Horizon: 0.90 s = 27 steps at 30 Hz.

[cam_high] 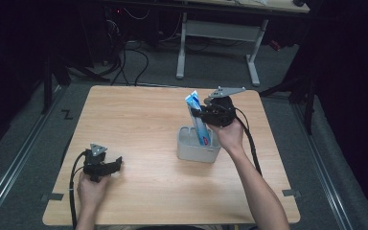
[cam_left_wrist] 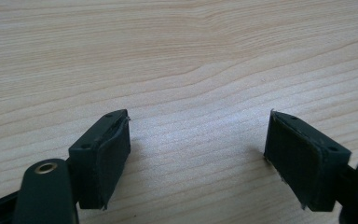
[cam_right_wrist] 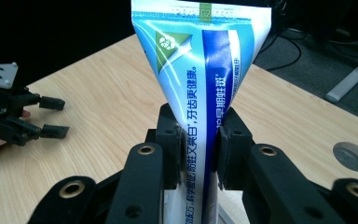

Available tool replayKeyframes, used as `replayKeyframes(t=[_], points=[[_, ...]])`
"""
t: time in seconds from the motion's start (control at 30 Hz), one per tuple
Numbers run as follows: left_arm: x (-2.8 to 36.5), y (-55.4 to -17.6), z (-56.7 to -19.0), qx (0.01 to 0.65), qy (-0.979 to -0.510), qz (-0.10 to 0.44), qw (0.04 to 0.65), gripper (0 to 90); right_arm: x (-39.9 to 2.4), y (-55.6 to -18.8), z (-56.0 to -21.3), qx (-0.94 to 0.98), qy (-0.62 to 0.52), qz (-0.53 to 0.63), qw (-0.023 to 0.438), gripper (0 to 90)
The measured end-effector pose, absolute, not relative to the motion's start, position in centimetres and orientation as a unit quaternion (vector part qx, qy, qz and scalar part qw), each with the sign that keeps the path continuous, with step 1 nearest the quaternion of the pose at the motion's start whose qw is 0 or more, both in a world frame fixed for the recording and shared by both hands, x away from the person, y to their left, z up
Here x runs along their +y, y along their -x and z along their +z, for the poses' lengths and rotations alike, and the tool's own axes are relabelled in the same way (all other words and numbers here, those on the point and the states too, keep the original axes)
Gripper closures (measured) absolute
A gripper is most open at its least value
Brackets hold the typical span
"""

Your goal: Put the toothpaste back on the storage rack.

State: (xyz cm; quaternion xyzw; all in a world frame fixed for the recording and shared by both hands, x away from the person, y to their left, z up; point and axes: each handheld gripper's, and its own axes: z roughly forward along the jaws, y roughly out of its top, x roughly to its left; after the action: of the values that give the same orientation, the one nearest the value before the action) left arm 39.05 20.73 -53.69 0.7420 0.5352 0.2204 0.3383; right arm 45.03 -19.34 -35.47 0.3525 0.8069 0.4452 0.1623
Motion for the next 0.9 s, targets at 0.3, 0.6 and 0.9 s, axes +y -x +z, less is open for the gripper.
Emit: replayKeyframes(t=[0.3, 0.6, 0.9], points=[[20.7, -39.1, -53.7, 0.535, -0.742, 0.221, 0.338, 22.8, -18.8, -45.2, -36.3, 0.814, -0.351, 0.437, 0.151, 74.0], [20.7, -39.1, -53.7, 0.535, -0.742, 0.22, 0.339, 22.8, -18.5, -45.3, -37.2, 0.819, -0.356, 0.427, 0.142, 74.0], [20.7, -39.1, -53.7, 0.535, -0.742, 0.221, 0.338, 22.7, -18.6, -45.4, -38.1, 0.824, -0.357, 0.418, 0.138, 74.0]])
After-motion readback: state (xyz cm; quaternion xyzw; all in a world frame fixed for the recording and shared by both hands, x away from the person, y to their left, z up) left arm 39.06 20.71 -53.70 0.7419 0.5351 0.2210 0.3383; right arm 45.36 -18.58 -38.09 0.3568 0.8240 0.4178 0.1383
